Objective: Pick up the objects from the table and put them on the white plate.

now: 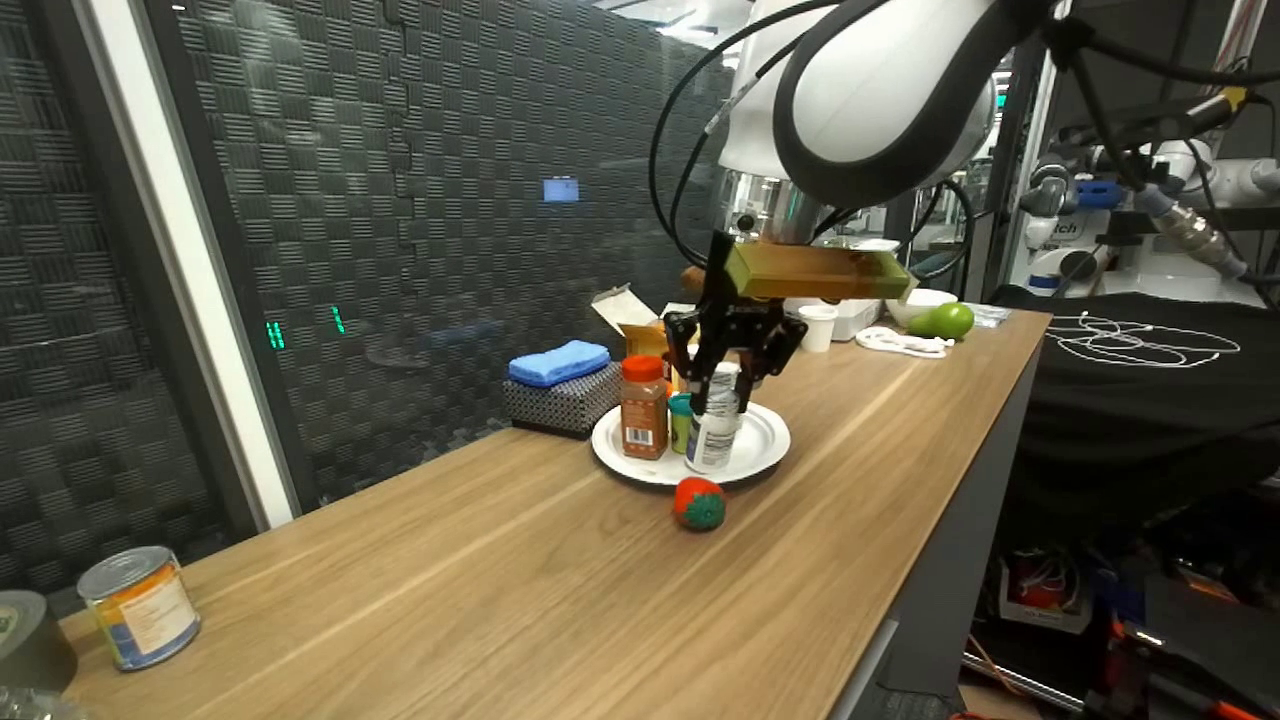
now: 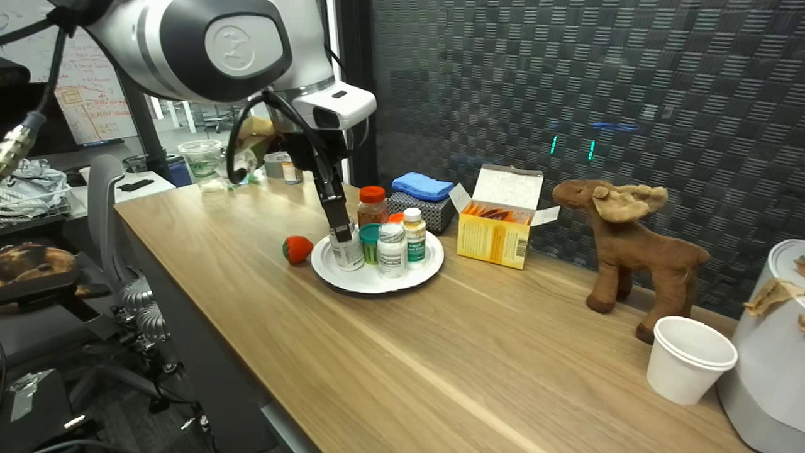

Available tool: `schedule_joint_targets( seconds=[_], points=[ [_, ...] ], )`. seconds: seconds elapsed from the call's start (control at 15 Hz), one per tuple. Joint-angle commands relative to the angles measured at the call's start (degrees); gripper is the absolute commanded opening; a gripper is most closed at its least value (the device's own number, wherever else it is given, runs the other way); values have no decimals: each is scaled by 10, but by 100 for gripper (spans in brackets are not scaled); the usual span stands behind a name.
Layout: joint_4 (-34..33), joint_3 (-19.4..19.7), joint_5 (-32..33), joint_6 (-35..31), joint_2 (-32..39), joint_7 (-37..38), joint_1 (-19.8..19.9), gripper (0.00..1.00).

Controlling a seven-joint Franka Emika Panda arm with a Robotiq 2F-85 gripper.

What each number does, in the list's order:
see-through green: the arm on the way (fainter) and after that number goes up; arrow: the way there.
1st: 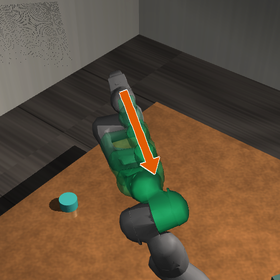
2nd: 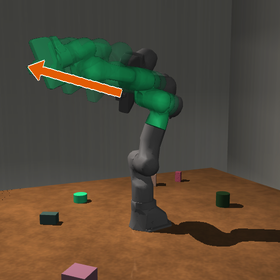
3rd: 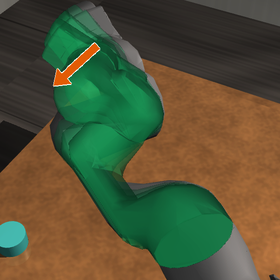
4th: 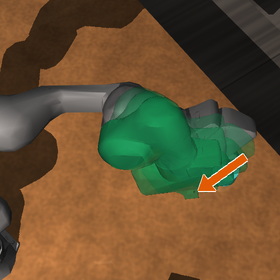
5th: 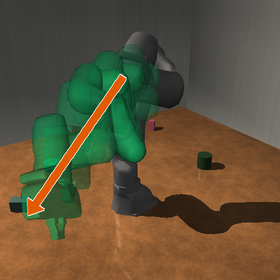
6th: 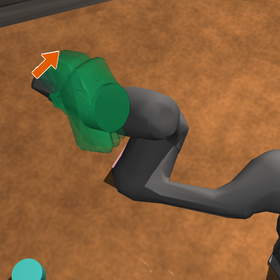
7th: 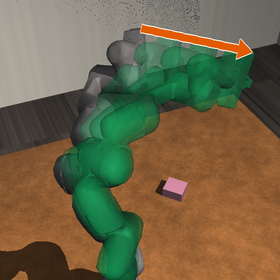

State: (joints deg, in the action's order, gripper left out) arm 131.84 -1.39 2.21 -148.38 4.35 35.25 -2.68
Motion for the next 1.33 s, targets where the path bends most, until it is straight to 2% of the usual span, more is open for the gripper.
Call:
schedule_joint_targets(
  seconds=[0.0,0.07,0.2,0.4,0.87,1.0,1.13,1.27],
  points=[
    [-21,0,-31,-1,8,-41,0,19],
    [-27,0,-31,3,10,-46,-2,69],
    [-35,-1,-26,5,12,-53,-5,77],
    [-46,-1,-8,11,7,-45,-11,99],
    [-56,-35,3,34,-9,-68,-49,100],
    [-54,-42,29,47,-11,-38,-63,100],
    [-47,-42,104,61,-17,35,-78,100],
    [-44,-48,141,79,-19,75,-87,100]
  ],
)
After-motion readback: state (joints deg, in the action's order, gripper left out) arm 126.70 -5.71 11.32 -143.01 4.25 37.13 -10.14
